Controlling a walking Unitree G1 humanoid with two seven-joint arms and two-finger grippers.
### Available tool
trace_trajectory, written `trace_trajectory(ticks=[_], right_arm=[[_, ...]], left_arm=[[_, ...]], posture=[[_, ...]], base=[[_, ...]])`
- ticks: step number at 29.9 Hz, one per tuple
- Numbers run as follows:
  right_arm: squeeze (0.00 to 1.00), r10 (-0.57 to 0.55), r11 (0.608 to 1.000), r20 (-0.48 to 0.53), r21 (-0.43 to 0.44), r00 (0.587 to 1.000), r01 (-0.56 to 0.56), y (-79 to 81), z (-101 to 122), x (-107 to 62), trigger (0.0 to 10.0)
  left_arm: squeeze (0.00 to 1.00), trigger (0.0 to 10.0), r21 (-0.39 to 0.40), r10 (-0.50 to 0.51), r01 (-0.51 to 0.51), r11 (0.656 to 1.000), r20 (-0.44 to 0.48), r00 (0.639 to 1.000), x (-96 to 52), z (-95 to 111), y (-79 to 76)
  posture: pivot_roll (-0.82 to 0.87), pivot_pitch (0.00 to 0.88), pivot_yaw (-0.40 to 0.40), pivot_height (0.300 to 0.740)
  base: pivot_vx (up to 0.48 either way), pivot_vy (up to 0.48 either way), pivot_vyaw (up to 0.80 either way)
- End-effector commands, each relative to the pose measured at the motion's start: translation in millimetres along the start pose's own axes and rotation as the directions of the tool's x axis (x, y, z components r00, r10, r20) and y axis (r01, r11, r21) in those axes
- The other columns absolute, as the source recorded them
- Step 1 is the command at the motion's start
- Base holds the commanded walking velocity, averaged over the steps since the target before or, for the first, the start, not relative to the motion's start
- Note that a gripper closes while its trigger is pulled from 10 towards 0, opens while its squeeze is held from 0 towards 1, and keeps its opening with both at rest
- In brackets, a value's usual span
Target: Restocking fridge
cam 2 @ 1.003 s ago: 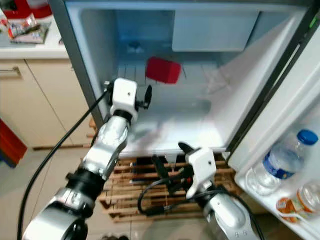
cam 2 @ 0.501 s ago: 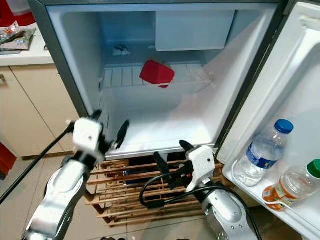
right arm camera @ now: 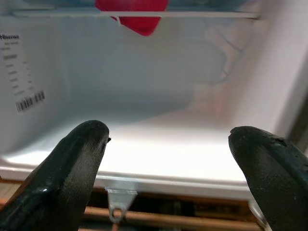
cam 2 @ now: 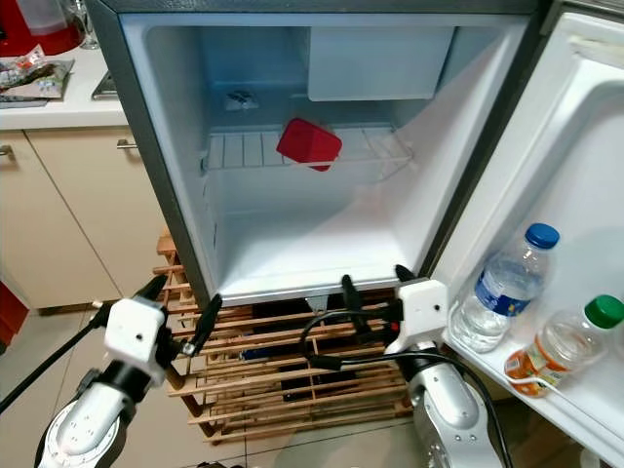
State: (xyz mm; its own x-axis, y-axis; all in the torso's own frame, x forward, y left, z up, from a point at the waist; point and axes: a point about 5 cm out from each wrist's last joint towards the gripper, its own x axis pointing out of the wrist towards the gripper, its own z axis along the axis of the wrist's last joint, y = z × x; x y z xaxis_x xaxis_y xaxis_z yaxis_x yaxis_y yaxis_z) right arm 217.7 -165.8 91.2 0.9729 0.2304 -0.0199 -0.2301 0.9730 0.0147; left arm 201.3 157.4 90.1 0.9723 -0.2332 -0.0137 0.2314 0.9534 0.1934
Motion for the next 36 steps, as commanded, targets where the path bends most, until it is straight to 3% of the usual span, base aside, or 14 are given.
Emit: trace_trajectory(ticks=[1,5,9,12,17,19,22,36], right_arm=[[0.0,-0.048,0.999,-0.009,0.0,0.999,0.048,-5.6,-6.5,-1.5,10.0],[0.0,-0.063,0.998,0.005,0.003,0.998,0.063,-5.4,-7.3,8.8,10.0],[0.0,-0.086,0.996,0.022,0.022,0.996,0.085,-8.0,-6.1,19.6,10.0],[0.0,-0.087,0.996,0.022,0.033,0.996,0.086,-8.2,-7.0,20.4,10.0],[0.0,-0.122,0.992,0.002,0.032,0.993,0.122,-15.2,-15.1,10.2,10.0],[0.0,-0.129,0.992,-0.046,0.003,0.991,0.129,-21.3,-26.9,-1.9,10.0],[0.0,-0.123,0.992,-0.06,-0.007,0.991,0.123,-22.5,-30.7,-5.2,10.0],[0.0,-0.07,0.997,-0.029,-0.015,0.997,0.07,-16.7,-27.4,6.1,10.0]], left_arm=[[0.0,10.0,0.011,0.028,-0.028,1.0,0.037,0.999,4.1,4.1,-1.5],[0.0,10.0,-0.011,0.056,-0.056,0.998,0.047,0.997,12.4,8.5,-7.0],[0.0,10.0,-0.048,0.093,-0.091,0.995,0.046,0.995,39.8,17.0,6.9],[0.0,10.0,-0.075,0.113,-0.11,0.991,0.03,0.993,46.4,15.1,9.7],[0.0,10.0,-0.062,0.134,-0.133,0.989,0.011,0.991,38.2,8.5,13.9],[0.0,10.0,-0.059,0.141,-0.142,0.988,-0.016,0.99,33.0,2.4,18.2],[0.0,10.0,-0.062,0.143,-0.144,0.988,-0.016,0.99,34.2,2.6,18.3],[0.0,10.0,-0.068,0.134,-0.134,0.989,0.001,0.991,42.5,4.4,14.4]], posture=[[-0.11,0.0,0.025,0.74],[-0.12,0.0,0.033,0.74],[-0.12,0.0,0.043,0.74],[-0.13,0.0,0.048,0.74],[-0.13,0.0,0.043,0.74],[-0.12,0.0,0.037,0.74],[-0.12,0.0,0.037,0.74],[-0.12,0.0,0.037,0.74]], base=[[0.0,0.0,0.0],[0.0,0.0,0.0],[0.0,0.0,0.0],[0.0,0.0,0.0],[0.0,0.0,0.0],[0.0,0.0,0.0],[0.0,0.0,0.0],[-0.134,0.0,0.0]])
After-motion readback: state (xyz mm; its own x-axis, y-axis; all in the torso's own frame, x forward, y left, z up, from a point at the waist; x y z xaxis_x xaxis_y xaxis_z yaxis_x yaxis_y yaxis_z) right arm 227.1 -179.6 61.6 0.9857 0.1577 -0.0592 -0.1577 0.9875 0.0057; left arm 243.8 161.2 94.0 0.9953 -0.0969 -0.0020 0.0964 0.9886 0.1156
